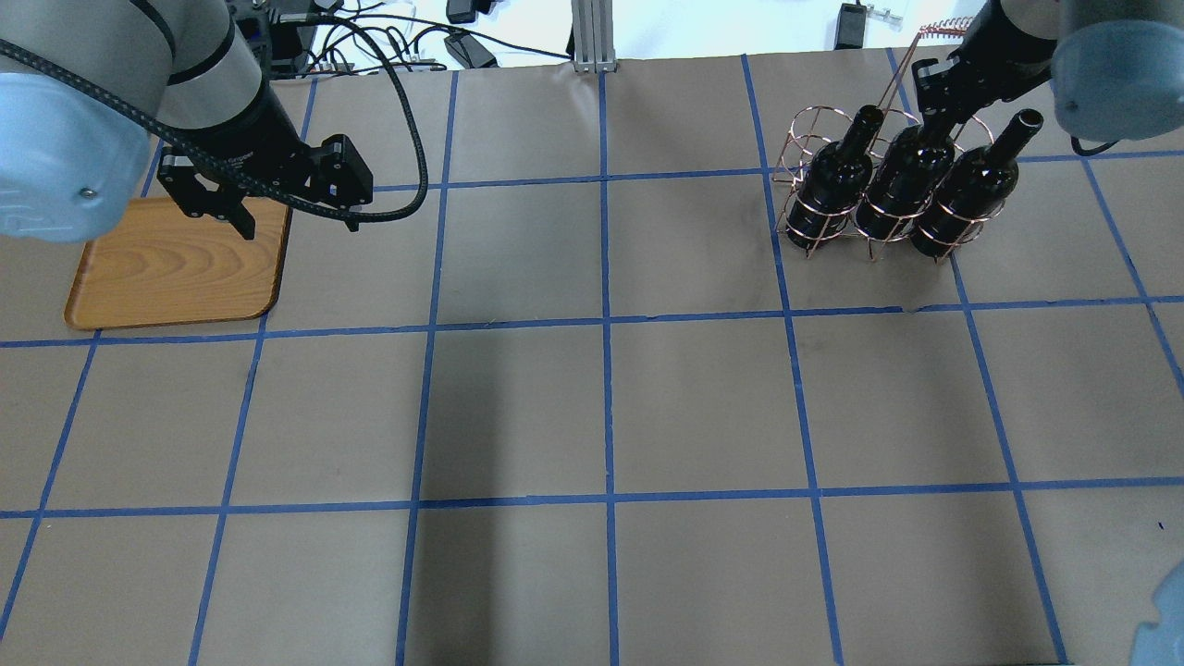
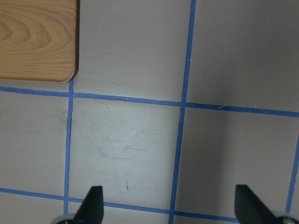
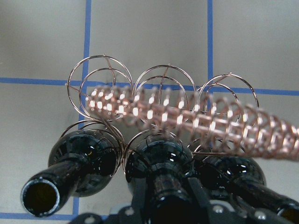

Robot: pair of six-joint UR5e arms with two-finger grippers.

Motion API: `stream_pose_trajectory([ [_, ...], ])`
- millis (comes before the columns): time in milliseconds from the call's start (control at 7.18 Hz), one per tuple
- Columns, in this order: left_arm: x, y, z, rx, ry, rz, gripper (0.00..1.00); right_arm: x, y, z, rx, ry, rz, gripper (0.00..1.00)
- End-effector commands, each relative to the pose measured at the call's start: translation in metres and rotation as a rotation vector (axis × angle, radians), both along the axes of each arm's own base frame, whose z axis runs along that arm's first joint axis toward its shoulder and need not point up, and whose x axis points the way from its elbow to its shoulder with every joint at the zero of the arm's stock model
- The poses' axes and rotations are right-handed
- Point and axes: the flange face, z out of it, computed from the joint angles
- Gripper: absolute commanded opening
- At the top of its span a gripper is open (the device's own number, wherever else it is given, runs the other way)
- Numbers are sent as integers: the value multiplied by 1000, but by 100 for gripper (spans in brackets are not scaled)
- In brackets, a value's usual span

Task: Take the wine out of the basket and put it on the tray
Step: 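Close the right gripper on the neck of the nearest dark bottle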

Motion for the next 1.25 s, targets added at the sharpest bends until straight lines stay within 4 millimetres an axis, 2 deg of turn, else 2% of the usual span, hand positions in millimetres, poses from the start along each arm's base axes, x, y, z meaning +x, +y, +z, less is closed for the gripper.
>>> stream_pose_trajectory([
  [0,1,0,0,0,0,0,100,1,2,5,-1,-1,1,0],
  [139,1,0,0,0,0,0,100,1,2,11,-10,1,1,0],
  [278,1,0,0,0,0,0,100,1,5,30,3,-3,1,0],
  [418,1,0,0,-1,0,0,100,3,7,57,27,-8,3,0],
  [557,1,0,0,-1,0,0,100,6,19,81,45,-12,4,0],
  [835,1,0,0,-1,0,-2,100,15,61,121,67,-14,2,0],
  [1114,1,-1,1,-4,0,-2,100,22,82,138,81,-20,0,0],
])
